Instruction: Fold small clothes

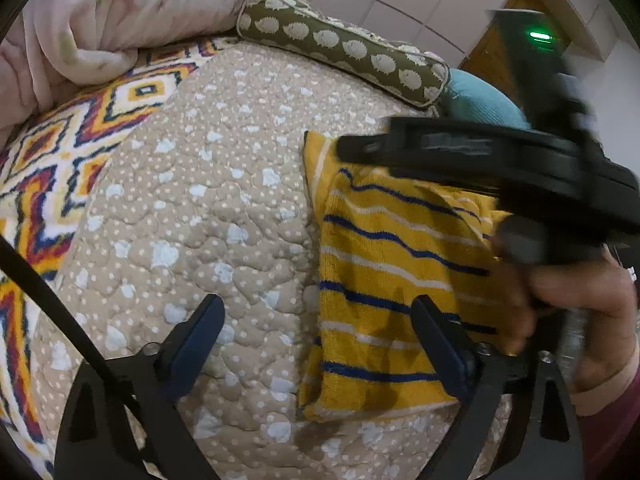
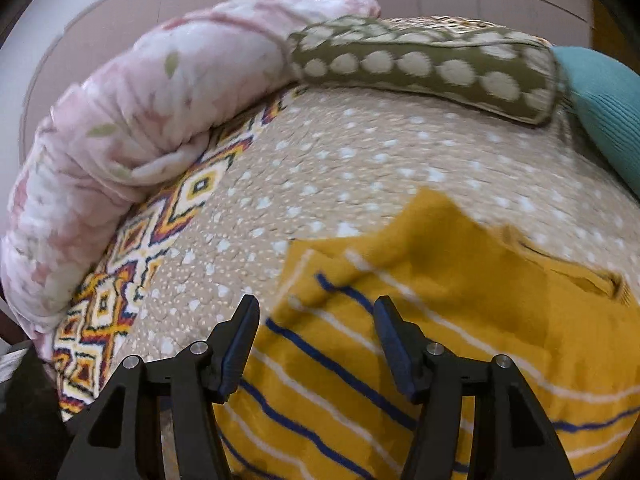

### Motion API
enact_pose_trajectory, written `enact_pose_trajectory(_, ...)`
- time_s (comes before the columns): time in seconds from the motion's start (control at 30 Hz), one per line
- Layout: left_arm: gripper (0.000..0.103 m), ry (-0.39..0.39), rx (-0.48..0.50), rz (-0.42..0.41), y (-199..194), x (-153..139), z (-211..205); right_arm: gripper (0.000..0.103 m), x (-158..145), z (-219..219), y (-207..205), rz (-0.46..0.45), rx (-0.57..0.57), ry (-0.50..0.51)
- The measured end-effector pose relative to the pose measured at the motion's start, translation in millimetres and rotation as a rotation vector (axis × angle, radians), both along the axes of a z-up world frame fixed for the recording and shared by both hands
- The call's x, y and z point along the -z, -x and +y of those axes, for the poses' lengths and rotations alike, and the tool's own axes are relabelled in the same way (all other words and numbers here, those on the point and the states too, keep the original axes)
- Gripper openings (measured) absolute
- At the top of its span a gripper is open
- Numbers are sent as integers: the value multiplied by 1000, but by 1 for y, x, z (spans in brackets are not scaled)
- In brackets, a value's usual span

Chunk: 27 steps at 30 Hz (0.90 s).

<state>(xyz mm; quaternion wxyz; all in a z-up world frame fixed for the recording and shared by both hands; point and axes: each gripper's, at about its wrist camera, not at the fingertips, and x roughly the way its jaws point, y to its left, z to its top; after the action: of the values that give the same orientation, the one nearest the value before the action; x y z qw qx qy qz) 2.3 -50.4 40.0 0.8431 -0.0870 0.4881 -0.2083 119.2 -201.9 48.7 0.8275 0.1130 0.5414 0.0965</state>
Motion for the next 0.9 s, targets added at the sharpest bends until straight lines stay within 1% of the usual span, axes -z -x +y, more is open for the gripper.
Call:
enact_pose_trajectory(0.03, 72, -4, 6, 7, -1, 0, 0, 64, 6, 8, -6, 13, -4, 22)
enact_pose_trajectory(0.07, 65, -4, 16, 17, -2, 2, 0, 64, 11, 12, -10, 23, -5, 35)
enact_pose_trajectory(0.1, 57, -1, 33, 32, -3, 4, -1, 58, 17, 16, -16, 36, 0, 57)
enact_pose_trajectory(0.13, 53, 5, 51, 51, -4, 7, -3, 37, 21, 18, -20, 41, 7, 78)
enact_pose_trajectory(0.2, 47, 13, 63, 75, -3, 9, -3, 13, 26, 19, -25, 41, 5, 111)
enact_pose_trajectory(0.23, 46, 22, 74, 84, -1, 8, -3, 9, 25, 19, -26, 41, 7, 110)
enact_pose_trajectory(0.3, 46, 28, 90, 77, 0, 4, -4, 8, 18, 19, -23, 34, -7, 55)
enact_pose_trajectory(0.33, 46, 18, 86, 66, 2, 3, -5, 8, 13, 22, -21, 19, -29, 42)
enact_pose_trajectory(0.4, 47, -12, 69, 56, 2, 5, -7, 8, 9, 26, -18, -1, -54, 60)
enact_pose_trajectory(0.43, 51, -17, 63, 62, 2, 8, -7, 9, 14, 26, -21, 12, -49, 67)
enact_pose_trajectory(0.5, 54, 10, 52, 79, 2, 10, -5, 11, 28, 20, -26, 59, -22, 42)
enact_pose_trajectory(0.53, 56, 31, 47, 87, 1, 10, -2, 18, 30, 17, -26, 58, -10, 25)
enact_pose_trajectory(0.57, 58, 44, 41, 91, -1, 11, -1, 23, 27, 11, -22, 38, 1, -14)
enact_pose_trajectory(0.6, 60, 56, 35, 93, -2, 11, 1, 36, 23, 8, -18, 21, 6, -29)
enact_pose_trajectory(0.63, 60, 69, 29, 100, -2, 12, 2, 43, 16, 3, -13, -3, 10, -29)
enact_pose_trajectory(0.7, 61, 83, 18, 104, -3, 13, 3, 44, 1, -5, -4, -68, 19, 14)
enact_pose_trajectory(0.73, 62, 86, 15, 104, -3, 12, 3, 44, -4, -10, -1, -96, 34, 57)
enact_pose_trajectory(0.8, 62, 85, 14, 102, -3, 12, 3, 44, -5, -18, -1, -95, 56, 102)
enact_pose_trajectory(0.87, 63, 83, 16, 100, -3, 12, 3, 38, 5, -20, -7, -63, 67, 114)
enact_pose_trajectory(0.9, 65, 82, 20, 98, -2, 12, 2, 33, 10, -19, -9, -47, 67, 127)
